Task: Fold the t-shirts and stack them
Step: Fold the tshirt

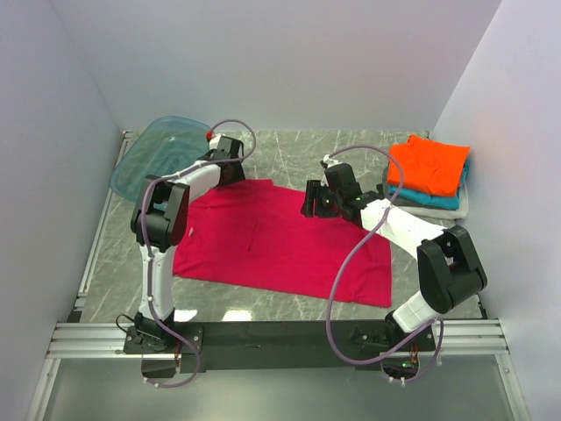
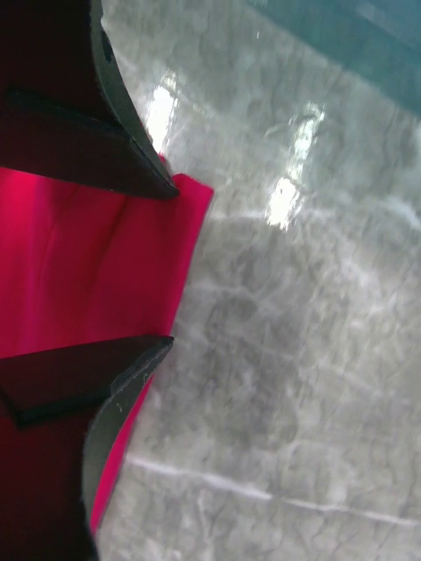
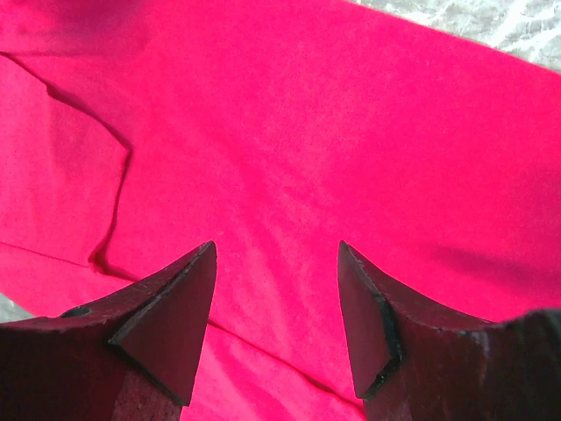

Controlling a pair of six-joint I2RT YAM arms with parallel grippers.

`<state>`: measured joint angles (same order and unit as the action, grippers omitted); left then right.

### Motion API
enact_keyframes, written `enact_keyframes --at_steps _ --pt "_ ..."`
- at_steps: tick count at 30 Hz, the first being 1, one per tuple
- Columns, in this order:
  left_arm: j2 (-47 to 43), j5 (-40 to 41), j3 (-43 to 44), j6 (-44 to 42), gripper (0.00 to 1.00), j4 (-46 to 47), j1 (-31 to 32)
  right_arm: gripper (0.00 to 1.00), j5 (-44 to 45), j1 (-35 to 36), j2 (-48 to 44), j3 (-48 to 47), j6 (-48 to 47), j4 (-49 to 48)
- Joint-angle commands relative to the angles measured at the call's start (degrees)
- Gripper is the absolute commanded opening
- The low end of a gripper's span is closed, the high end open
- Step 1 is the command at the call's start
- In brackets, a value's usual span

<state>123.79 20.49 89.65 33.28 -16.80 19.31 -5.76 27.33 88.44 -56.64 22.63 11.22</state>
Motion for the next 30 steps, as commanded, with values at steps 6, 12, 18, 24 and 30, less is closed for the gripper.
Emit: enact_keyframes --at_steps 6,12,18,24,30 --pt "-7.5 1.75 -4.47 0.56 0.69 5.8 -0.59 0.64 -0.57 -0.44 0.59 0.66 -0.4 -2.17" --pt "-9.09 3.76 -5.62 -0.14 0.69 8.45 -0.85 0.64 -1.27 -0.44 1.38 0.66 -0.04 -2.26" --pt "-4.53 1.75 -1.76 0.74 0.69 3.88 -3.14 0.64 -1.27 -0.52 1.64 0.39 -0.31 -1.64" --pt "-2.94 -0.8 -1.14 1.35 0.67 3.17 -3.14 0.64 -1.1 -0.44 1.82 0.39 -0.31 -1.55" --pt "-1.18 -1.86 0.0 1.44 0.65 1.07 -3.14 0.64 -1.18 -0.44 2.0 0.22 -0.22 -1.38"
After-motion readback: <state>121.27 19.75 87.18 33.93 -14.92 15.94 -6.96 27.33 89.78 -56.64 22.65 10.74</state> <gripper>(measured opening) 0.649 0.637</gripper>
